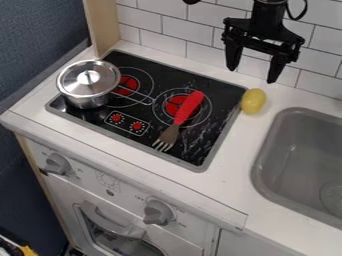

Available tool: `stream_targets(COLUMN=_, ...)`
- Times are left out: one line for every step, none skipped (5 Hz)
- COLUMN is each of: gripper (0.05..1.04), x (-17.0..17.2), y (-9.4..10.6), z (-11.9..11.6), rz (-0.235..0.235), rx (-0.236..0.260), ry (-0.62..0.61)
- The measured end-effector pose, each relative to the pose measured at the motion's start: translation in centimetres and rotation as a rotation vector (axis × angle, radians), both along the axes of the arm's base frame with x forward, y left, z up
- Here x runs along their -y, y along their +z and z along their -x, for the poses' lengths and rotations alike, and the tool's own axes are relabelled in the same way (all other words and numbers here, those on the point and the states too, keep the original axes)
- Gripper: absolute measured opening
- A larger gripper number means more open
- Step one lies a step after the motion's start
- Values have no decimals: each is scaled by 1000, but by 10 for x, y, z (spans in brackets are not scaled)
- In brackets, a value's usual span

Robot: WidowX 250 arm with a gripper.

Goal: Move the lid from the pot and put it on right side of stove

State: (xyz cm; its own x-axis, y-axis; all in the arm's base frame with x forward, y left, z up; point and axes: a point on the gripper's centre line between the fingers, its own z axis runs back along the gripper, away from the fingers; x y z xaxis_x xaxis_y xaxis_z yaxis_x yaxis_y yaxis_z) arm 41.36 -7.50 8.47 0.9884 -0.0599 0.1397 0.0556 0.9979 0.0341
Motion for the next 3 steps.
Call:
stream_targets(gripper=1000, x=0, y=-18, z=5, rz=3, rx=-44, ry=6)
stream_targets(gripper=1000, x=-23, y=-29, z=21, rz=75, rx=-52, ry=117)
stream_targets(gripper=1000, x=-53, y=0, z=30, rz=86, rx=45, ry=221)
